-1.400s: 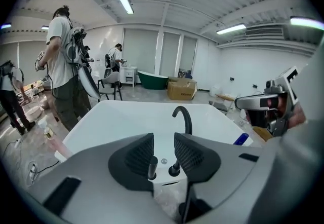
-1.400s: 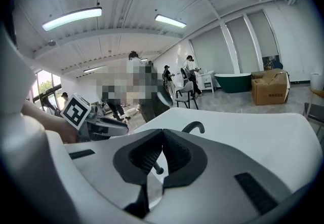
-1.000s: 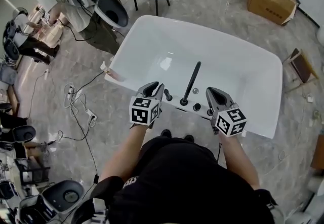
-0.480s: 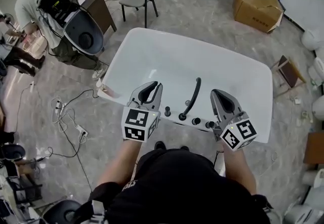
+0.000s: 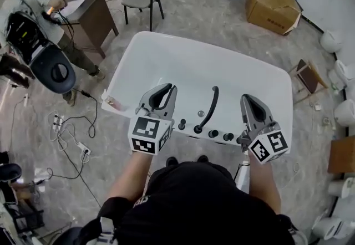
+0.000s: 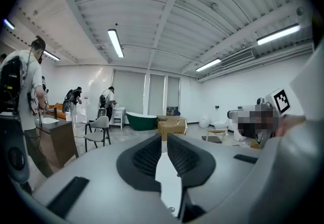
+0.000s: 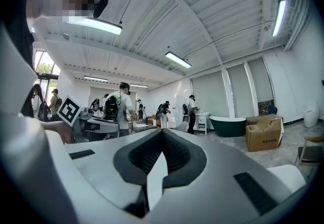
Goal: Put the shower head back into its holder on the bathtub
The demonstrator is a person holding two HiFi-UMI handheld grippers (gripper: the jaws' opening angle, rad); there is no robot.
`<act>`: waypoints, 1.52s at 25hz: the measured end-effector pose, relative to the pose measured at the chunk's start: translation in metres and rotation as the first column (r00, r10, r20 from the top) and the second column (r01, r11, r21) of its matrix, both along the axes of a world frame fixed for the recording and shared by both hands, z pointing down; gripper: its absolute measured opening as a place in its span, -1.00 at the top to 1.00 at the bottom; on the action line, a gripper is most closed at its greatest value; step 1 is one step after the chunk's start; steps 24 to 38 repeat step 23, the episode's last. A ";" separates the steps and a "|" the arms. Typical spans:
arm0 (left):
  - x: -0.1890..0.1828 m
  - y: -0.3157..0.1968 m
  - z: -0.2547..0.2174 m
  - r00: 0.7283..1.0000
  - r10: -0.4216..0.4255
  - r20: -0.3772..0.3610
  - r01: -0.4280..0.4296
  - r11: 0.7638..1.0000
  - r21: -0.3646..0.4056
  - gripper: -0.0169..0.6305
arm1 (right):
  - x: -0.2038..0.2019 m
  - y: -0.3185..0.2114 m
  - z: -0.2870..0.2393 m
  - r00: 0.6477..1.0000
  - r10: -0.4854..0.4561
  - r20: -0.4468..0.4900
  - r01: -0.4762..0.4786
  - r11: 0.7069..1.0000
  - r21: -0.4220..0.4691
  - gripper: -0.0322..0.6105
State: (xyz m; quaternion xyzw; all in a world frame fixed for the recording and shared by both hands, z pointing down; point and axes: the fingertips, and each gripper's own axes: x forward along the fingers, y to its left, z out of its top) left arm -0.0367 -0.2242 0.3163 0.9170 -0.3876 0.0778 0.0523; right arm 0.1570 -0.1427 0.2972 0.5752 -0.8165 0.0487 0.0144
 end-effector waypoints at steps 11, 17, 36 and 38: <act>0.012 -0.015 -0.008 0.996 -0.089 -0.009 0.089 0.996 -0.015 0.82 | 0.012 -0.013 0.000 0.991 -0.125 0.036 0.125 0.992 0.008 0.87; 0.027 -0.008 -0.006 0.997 -0.082 -0.005 0.082 0.996 -0.035 0.82 | 0.023 -0.010 0.002 0.986 -0.143 0.082 0.142 0.990 0.013 0.87; 0.047 0.007 0.002 0.998 -0.068 0.015 0.069 0.996 -0.053 0.82 | 0.037 -0.004 0.008 0.982 -0.137 0.130 0.137 0.990 0.008 0.87; 0.047 0.007 0.002 0.998 -0.068 0.015 0.069 0.996 -0.053 0.82 | 0.037 -0.004 0.008 0.982 -0.137 0.130 0.137 0.990 0.008 0.87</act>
